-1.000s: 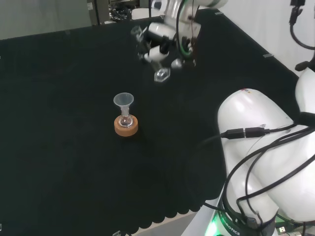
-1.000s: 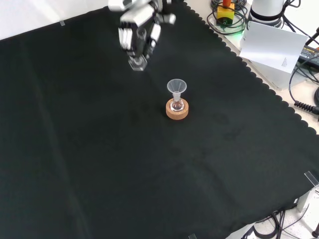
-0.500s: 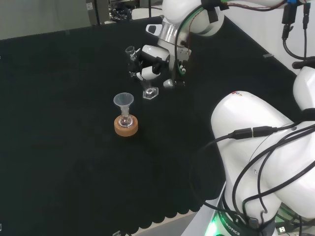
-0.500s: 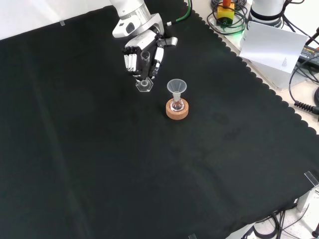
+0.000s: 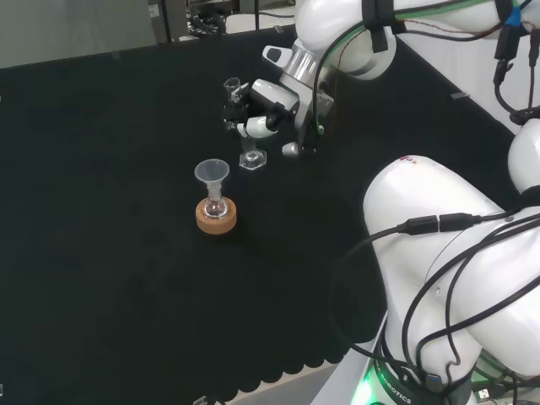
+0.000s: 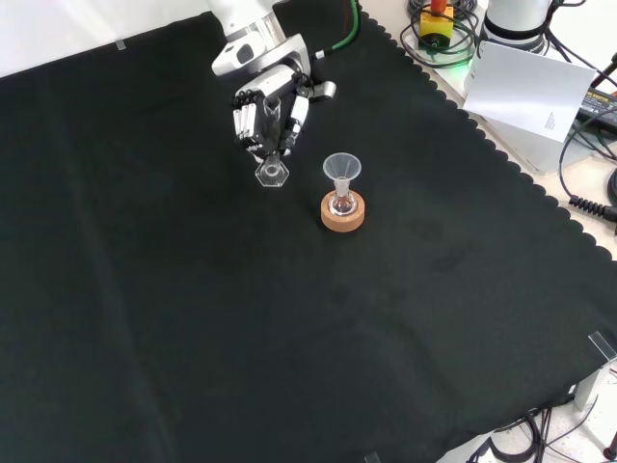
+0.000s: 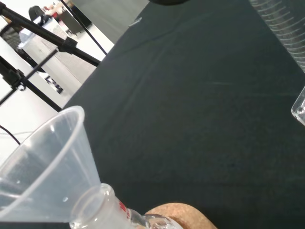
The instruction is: Put the graduated cylinder back on the table.
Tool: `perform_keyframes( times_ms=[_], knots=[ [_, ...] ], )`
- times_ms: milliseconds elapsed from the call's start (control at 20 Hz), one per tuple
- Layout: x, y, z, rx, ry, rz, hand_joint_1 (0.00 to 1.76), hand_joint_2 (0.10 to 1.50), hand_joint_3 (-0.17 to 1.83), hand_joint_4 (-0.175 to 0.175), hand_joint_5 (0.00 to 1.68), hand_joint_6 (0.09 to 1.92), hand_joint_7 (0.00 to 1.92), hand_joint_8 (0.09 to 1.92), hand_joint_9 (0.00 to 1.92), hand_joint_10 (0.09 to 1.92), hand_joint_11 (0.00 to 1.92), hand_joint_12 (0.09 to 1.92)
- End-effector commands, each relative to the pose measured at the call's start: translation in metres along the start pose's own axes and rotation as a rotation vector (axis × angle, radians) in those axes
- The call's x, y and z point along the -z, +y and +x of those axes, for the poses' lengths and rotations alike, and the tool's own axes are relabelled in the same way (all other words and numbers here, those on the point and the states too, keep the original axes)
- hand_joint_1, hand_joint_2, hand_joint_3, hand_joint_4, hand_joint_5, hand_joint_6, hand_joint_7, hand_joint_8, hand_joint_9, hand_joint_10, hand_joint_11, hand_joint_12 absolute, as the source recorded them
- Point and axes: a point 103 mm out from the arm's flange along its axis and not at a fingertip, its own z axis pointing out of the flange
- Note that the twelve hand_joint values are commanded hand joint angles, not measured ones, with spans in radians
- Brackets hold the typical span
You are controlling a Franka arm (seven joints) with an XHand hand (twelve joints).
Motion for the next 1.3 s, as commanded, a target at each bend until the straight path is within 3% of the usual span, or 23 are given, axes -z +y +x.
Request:
perform_keyframes(
  times_ms=[50, 1300],
  knots=[
    [-0.01, 0.009, -0.01, 0.012, 0.055, -0.03, 1.23, 1.18, 0.0, -0.175, 0.83, 1.21, 0.86, 1.21, 1.37, 0.09, 1.11, 0.81],
    [-0.023, 0.015, -0.042, -0.016, 0.141, -0.02, 1.23, 1.19, 0.0, -0.175, 0.83, 1.21, 0.86, 1.21, 1.36, 0.09, 1.1, 0.81]
  ],
)
